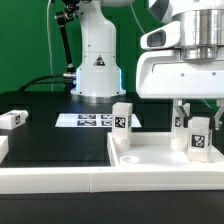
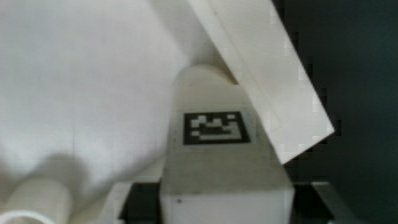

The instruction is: Assemble square table

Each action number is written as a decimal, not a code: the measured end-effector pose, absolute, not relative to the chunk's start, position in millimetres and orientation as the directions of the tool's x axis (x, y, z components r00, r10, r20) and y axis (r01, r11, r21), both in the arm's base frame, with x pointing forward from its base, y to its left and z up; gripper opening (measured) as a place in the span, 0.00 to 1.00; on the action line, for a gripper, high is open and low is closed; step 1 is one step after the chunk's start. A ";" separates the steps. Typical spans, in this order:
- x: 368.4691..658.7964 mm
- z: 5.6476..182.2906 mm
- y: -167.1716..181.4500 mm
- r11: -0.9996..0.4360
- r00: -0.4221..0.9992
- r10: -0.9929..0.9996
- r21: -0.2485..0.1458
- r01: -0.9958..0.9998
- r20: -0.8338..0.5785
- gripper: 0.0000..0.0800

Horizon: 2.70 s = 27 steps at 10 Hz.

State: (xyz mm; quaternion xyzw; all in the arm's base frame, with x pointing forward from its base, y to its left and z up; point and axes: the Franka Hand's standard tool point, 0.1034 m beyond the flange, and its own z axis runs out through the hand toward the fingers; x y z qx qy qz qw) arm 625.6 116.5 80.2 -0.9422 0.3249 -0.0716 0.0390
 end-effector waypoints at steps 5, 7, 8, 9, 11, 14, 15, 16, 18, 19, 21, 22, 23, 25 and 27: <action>624.0 79.6 117.9 -0.520 0.519 -0.853 -0.150 -0.841 0.054 0.36; 623.3 79.6 118.8 -0.382 0.382 -0.924 -0.155 -0.911 0.028 0.36; 623.3 79.6 118.7 -0.335 0.337 -0.941 -0.157 -0.929 0.018 0.36; 623.3 79.5 118.3 -0.291 0.294 -0.956 -0.159 -0.943 0.005 0.36; 623.7 79.7 118.4 -0.293 0.296 -0.955 -0.162 -0.942 0.005 0.37; 622.9 79.4 121.3 -0.391 0.393 -0.919 -0.158 -0.907 0.018 0.76; 622.2 79.2 124.3 -0.490 0.490 -0.871 -0.154 -0.858 0.037 0.80; 621.3 79.0 128.3 -0.559 0.559 -0.828 -0.151 -0.816 0.047 0.80; 622.6 80.6 129.7 -0.721 0.719 -0.691 -0.142 -0.678 0.078 0.81; 623.3 81.1 128.5 -0.790 0.786 -0.611 -0.134 -0.598 0.095 0.81; 622.9 80.5 128.2 -0.902 0.895 -0.428 -0.112 -0.416 0.125 0.81; 622.2 79.7 127.5 -0.938 0.929 -0.344 -0.099 -0.333 0.135 0.81; 621.8 79.4 127.7 -0.963 0.954 -0.264 -0.087 -0.254 0.142 0.81; 621.6 79.3 128.4 -0.993 0.982 -0.106 -0.059 -0.098 0.154 0.81; 622.0 79.3 126.1 -0.999 0.987 0.016 -0.037 0.022 0.160 0.81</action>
Offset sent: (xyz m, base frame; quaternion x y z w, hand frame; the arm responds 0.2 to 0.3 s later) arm -0.0042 0.0009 -0.0041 -0.0211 -0.0080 0.1725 0.9847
